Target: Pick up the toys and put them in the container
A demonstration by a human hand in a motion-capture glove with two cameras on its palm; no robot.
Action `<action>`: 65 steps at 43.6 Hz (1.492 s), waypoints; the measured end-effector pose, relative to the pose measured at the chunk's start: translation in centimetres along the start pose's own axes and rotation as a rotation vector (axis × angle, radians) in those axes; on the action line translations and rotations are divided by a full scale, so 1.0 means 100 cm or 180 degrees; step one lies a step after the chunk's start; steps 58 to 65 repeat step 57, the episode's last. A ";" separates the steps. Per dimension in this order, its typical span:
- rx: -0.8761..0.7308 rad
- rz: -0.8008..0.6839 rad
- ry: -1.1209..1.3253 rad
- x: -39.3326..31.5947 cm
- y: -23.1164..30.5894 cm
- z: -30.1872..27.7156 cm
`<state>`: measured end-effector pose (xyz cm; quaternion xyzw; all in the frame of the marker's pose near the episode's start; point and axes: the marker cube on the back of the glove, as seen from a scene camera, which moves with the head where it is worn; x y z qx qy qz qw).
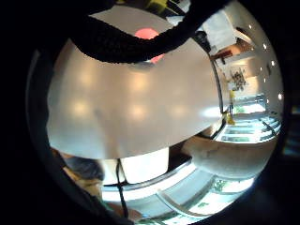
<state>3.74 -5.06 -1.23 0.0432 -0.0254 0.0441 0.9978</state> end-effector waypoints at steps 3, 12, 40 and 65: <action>-0.0048 -0.0090 0.0199 -0.016 -0.001 0.000; -0.0176 -0.0001 0.0189 0.009 0.011 0.024; -0.0291 0.0044 0.0060 0.036 0.017 0.047; -0.0195 -0.0148 -0.0141 0.028 0.013 0.043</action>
